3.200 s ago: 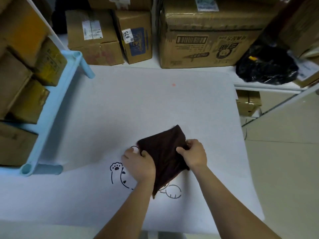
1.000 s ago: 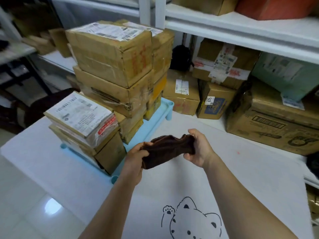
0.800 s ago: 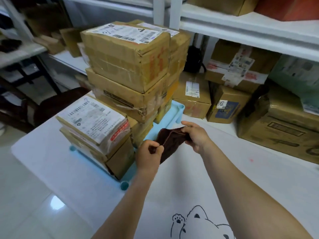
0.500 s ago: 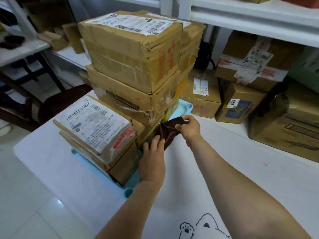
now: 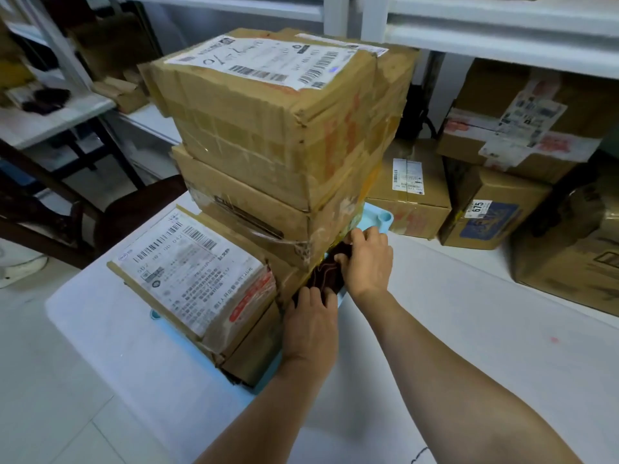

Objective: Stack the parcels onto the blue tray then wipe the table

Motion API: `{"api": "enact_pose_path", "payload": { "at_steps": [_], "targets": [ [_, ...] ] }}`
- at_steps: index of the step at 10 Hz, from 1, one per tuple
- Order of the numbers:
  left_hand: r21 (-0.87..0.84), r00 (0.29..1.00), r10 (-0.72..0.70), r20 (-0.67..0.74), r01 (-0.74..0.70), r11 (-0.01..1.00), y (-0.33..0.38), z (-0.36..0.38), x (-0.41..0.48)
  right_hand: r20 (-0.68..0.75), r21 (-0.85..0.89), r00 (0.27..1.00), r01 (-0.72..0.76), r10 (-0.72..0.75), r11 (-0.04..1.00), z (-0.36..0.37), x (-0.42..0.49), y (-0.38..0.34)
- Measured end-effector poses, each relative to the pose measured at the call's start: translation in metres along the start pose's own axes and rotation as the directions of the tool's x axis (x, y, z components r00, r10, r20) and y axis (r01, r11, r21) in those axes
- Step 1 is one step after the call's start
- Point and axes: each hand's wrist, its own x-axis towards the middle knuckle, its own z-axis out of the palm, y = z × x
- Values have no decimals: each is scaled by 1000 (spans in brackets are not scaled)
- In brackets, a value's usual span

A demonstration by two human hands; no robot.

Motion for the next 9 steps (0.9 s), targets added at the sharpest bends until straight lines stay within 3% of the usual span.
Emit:
{"api": "enact_pose_path", "payload": {
  "at_steps": [1, 3, 5, 7, 8, 9],
  "targets": [
    [-18, 997, -42, 61, 43, 999, 6, -5, 3, 7, -64, 992, 124, -124, 990, 5, -4, 2],
    [-56, 983, -83, 164, 93, 994, 7, -2, 4, 122, -98, 988, 111, -98, 989, 4, -6, 6],
    [-65, 989, -89, 118, 97, 993, 11, -4, 3, 194, 36, 981, 6, -12, 999, -20, -7, 11],
    [-191, 997, -22, 69, 34, 981, 29, -40, 5, 197, 153, 973, -149, 118, 977, -59, -29, 32],
    [-442, 988, -72, 135, 125, 888, 43, -48, 13, 192, 227, 962, -235, 193, 945, -86, -44, 46],
    [-676, 962, -86, 257, 243, 695, 52, -68, 22, 137, 354, 955, -297, 264, 887, -115, -56, 57]
  ]
}}
